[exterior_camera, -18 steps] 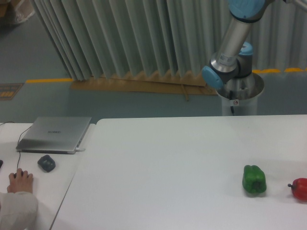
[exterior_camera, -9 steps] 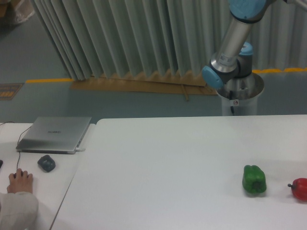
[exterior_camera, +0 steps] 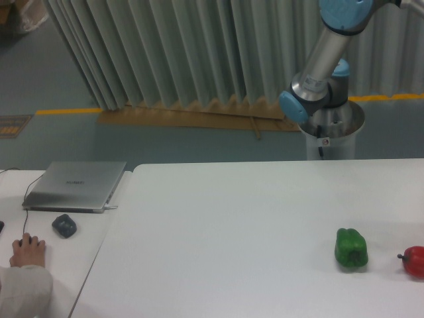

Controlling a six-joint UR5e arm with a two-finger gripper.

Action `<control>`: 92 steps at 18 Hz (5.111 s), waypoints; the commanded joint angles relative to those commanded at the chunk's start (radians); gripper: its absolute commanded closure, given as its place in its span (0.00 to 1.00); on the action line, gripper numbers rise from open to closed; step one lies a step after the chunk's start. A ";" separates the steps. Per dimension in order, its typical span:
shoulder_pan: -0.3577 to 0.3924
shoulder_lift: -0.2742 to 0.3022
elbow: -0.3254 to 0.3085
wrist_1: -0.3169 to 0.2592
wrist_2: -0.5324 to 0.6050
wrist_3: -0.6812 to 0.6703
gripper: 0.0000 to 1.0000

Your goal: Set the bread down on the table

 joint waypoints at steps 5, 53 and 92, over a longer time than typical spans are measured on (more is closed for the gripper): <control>0.002 -0.002 -0.002 0.000 0.002 0.005 0.50; -0.040 -0.063 0.170 0.225 -0.003 0.192 0.00; -0.048 -0.198 0.219 0.232 0.054 0.127 0.00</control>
